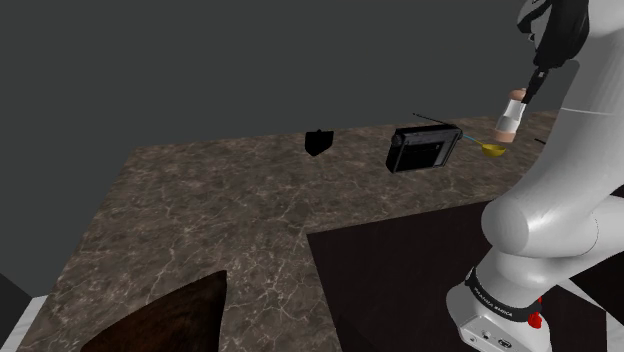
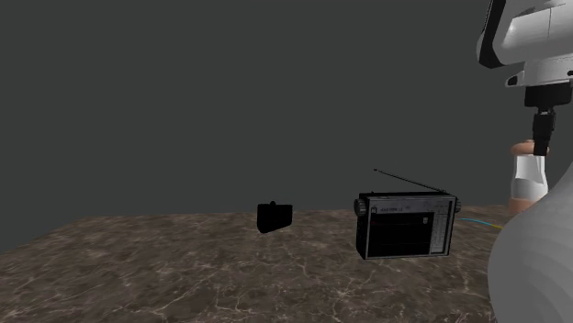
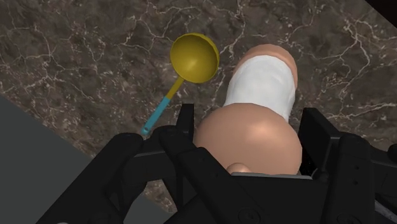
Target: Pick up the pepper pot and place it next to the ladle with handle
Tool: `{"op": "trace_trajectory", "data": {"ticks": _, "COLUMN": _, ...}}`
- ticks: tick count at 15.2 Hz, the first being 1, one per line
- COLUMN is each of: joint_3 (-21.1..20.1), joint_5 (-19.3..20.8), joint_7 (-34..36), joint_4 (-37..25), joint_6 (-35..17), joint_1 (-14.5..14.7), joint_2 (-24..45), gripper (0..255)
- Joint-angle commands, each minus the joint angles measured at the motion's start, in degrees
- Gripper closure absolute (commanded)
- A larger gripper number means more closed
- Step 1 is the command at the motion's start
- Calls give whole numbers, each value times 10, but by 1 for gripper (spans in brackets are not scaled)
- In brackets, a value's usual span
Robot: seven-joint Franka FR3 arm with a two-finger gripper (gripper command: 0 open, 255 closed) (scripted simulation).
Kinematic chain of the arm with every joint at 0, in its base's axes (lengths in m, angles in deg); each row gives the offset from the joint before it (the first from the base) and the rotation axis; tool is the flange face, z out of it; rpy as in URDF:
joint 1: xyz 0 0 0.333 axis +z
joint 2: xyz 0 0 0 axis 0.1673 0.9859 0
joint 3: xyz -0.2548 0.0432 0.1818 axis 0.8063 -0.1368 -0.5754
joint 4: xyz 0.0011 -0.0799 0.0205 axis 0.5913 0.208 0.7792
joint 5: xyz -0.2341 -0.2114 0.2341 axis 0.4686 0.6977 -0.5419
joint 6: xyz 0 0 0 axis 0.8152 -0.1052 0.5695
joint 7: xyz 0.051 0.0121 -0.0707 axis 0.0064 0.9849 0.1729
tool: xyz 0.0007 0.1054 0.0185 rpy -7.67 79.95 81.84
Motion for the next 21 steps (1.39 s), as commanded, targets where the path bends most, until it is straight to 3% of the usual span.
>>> {"op": "trace_trajectory", "data": {"ticks": 1, "joint_3": -1, "joint_5": -2, "joint_7": -1, "joint_4": 14, "joint_6": -15, "joint_1": 1, "joint_2": 2, "gripper": 255}}
{"op": "trace_trajectory", "data": {"ticks": 21, "joint_3": -16, "joint_5": -36, "joint_7": -21, "joint_4": 124, "joint_6": -155, "joint_1": -4, "joint_2": 40, "gripper": 255}}
